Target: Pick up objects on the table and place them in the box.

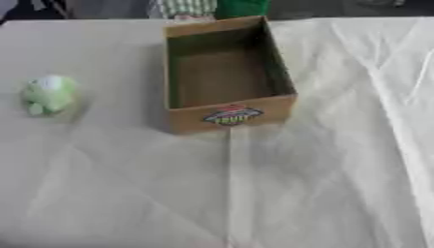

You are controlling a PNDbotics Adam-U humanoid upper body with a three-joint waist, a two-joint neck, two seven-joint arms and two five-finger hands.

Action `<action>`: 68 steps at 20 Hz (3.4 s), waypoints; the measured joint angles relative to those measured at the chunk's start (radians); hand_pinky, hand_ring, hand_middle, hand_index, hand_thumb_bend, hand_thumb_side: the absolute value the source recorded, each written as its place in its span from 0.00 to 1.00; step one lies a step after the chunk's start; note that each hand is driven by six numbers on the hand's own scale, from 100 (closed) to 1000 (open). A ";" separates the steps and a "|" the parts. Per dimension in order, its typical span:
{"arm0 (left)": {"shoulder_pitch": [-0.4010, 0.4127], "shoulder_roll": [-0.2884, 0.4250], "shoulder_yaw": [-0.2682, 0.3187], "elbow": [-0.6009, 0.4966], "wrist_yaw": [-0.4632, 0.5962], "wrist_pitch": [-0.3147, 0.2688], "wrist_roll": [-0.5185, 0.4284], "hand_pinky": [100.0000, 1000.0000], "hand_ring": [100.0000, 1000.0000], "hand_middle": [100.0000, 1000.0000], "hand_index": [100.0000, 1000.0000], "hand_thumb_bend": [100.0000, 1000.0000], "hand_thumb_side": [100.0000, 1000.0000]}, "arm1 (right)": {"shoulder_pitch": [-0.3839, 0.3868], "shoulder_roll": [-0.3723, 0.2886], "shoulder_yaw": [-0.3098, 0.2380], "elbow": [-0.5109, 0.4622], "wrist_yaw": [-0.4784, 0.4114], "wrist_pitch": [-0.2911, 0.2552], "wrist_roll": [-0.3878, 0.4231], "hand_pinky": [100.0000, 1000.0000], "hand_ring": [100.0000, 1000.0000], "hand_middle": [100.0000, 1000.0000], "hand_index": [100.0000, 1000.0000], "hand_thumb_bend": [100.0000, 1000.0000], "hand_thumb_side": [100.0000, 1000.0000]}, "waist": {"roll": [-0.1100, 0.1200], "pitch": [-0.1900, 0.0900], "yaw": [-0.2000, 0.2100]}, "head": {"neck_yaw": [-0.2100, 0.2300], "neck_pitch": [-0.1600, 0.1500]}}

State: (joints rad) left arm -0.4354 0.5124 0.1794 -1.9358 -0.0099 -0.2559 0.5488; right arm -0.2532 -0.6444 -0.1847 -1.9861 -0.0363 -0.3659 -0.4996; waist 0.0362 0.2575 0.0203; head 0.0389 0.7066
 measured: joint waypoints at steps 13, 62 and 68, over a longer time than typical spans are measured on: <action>-0.298 0.311 -0.230 0.309 -0.197 0.193 -0.195 0.62 0.72 0.66 0.86 0.00 0.71 | -0.012 -0.015 0.013 0.000 -0.001 0.001 0.010 0.80 0.64 0.68 0.85 0.00 0.52 | 0.014 -0.004 -0.032 | 0.032 0.014; -0.497 0.280 -0.452 0.833 -1.049 0.004 -1.404 0.74 0.92 0.91 1.00 0.80 0.60 | -0.011 -0.028 0.031 0.000 -0.007 0.013 0.035 0.80 0.63 0.68 0.85 0.00 0.52 | 0.016 0.001 -0.035 | -0.021 -0.009; -0.477 0.281 -0.453 0.831 -1.043 0.012 -1.412 0.72 0.90 0.85 1.00 0.78 0.62 | -0.011 -0.028 0.031 0.000 -0.004 0.014 0.033 0.80 0.63 0.68 0.85 0.00 0.52 | 0.007 0.004 -0.041 | -0.023 -0.010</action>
State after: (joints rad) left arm -0.9122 0.7930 -0.2741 -1.1049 -1.0532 -0.2442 -0.8629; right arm -0.2639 -0.6728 -0.1540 -1.9861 -0.0407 -0.3521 -0.4666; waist 0.0435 0.2619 -0.0204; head 0.0159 0.6967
